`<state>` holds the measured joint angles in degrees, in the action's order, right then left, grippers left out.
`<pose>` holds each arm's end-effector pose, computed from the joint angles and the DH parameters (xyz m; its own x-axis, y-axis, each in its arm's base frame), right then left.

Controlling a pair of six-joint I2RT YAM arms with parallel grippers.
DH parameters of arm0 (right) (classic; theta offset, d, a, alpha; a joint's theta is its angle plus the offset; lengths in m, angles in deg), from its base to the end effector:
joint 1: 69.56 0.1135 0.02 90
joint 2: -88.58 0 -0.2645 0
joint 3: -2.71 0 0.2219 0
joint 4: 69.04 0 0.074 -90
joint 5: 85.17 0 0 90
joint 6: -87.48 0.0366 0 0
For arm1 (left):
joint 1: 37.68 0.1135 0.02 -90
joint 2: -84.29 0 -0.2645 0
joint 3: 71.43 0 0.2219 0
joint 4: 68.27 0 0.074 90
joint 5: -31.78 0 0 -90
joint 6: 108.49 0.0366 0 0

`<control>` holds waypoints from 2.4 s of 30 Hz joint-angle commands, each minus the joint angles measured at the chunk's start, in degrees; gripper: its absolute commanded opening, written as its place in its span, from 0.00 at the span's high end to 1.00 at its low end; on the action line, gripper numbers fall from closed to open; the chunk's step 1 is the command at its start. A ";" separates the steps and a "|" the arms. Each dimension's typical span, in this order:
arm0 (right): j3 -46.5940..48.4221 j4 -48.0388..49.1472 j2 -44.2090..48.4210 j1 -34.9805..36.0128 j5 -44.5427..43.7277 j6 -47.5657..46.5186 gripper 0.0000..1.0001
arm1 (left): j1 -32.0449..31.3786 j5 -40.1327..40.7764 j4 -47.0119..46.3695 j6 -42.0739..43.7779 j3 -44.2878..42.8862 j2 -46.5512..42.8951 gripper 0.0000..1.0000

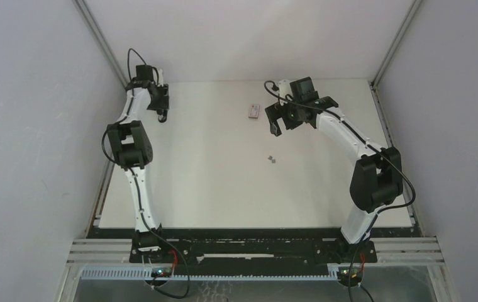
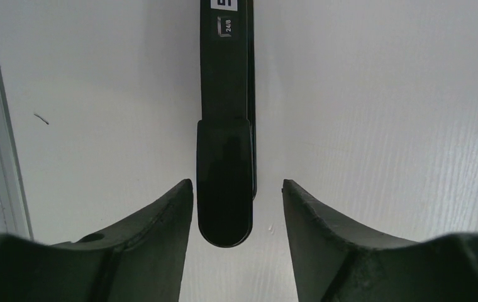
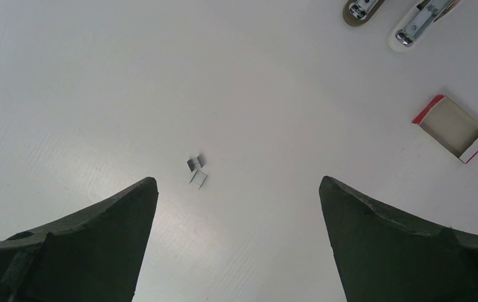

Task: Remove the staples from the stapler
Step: Move the stapler to the center of the board.

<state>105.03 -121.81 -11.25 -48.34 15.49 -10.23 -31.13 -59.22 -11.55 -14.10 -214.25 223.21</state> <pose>0.3305 0.1356 0.2992 -0.6480 -0.3931 -0.6523 -0.5579 0.8281 0.0553 0.5044 0.0573 0.2143 -0.7971 -0.0145 -0.6036 -0.0427 0.9986 0.0324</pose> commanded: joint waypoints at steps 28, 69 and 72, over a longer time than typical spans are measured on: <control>-0.58 2.80 1.94 0.58 0.63 -0.08 0.00 | -7.54 1.79 -6.50 -17.78 29.65 -21.43 0.83; -1.12 3.02 1.91 1.00 0.55 -1.07 0.00 | -23.83 -0.24 -20.47 -25.95 54.56 -38.95 0.12; -1.11 3.07 2.07 1.09 0.11 -1.24 0.00 | -24.35 -3.50 -21.92 -26.77 55.99 -38.67 0.05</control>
<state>103.93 -120.52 -11.25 -47.80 15.71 -10.38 -54.83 -57.86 -29.91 -39.61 -159.63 188.08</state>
